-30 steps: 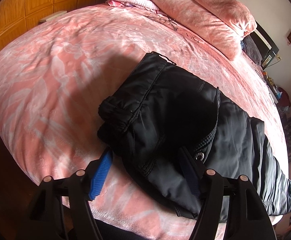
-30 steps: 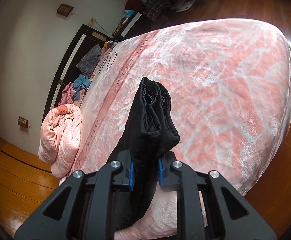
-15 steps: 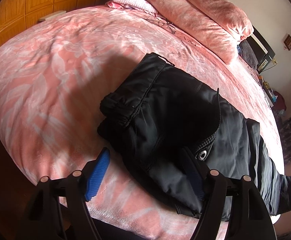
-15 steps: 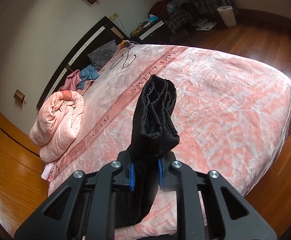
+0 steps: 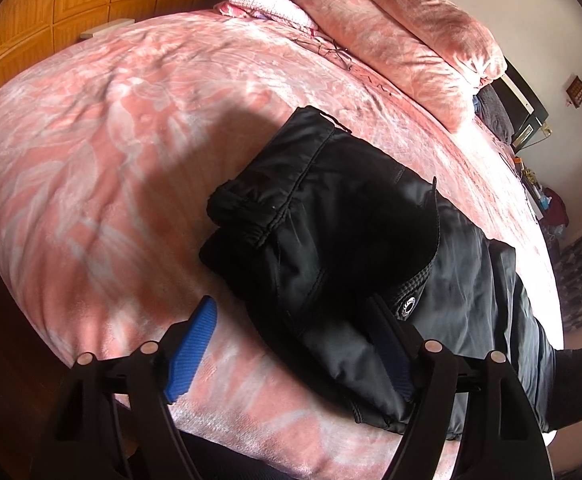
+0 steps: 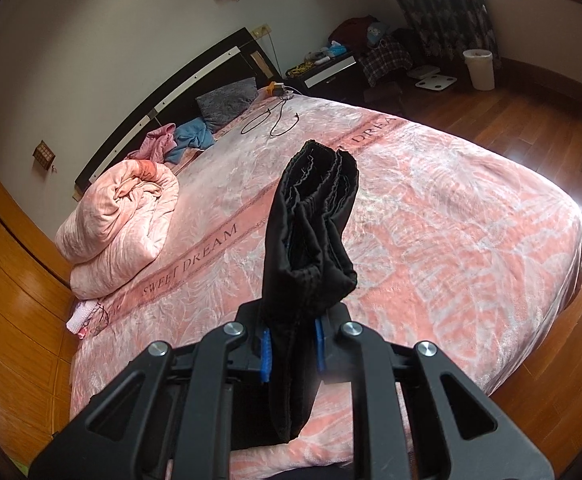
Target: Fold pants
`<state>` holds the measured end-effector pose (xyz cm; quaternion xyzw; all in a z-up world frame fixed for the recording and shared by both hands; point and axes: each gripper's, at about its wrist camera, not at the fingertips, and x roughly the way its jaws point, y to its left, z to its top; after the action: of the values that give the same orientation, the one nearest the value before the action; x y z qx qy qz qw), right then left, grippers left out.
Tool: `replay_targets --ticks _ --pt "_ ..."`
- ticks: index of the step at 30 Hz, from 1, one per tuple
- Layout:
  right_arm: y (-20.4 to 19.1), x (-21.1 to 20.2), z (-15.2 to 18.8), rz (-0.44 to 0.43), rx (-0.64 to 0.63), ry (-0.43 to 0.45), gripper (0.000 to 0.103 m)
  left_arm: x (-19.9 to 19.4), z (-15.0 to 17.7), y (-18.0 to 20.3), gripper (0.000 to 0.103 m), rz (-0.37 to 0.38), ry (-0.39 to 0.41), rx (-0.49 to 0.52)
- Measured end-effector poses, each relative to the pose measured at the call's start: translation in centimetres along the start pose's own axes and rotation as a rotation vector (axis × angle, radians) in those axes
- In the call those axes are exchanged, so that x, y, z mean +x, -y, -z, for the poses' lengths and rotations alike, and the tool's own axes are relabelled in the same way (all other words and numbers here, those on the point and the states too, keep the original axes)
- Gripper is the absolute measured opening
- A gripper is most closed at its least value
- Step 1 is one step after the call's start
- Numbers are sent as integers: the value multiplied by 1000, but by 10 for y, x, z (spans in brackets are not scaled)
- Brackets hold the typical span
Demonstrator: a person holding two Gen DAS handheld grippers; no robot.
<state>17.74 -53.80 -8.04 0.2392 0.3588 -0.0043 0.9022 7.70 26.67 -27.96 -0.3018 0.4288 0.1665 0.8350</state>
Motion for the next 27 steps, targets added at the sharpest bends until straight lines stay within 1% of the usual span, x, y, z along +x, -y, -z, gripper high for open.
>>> replay_targets --ticks 5,11,22,27 --pt "-25 -7 3 31 -76 25 14 0 0 1 79 3 -7 5" --pt "-49 -9 7 70 -147 26 14 -1 1 -2 79 11 -4 -5" --pt "-79 -19 11 74 -216 58 14 1 1 -1 80 5 -22 6" --pt "-94 -24 15 62 -255 79 14 4 1 -2 80 5 -28 -11"
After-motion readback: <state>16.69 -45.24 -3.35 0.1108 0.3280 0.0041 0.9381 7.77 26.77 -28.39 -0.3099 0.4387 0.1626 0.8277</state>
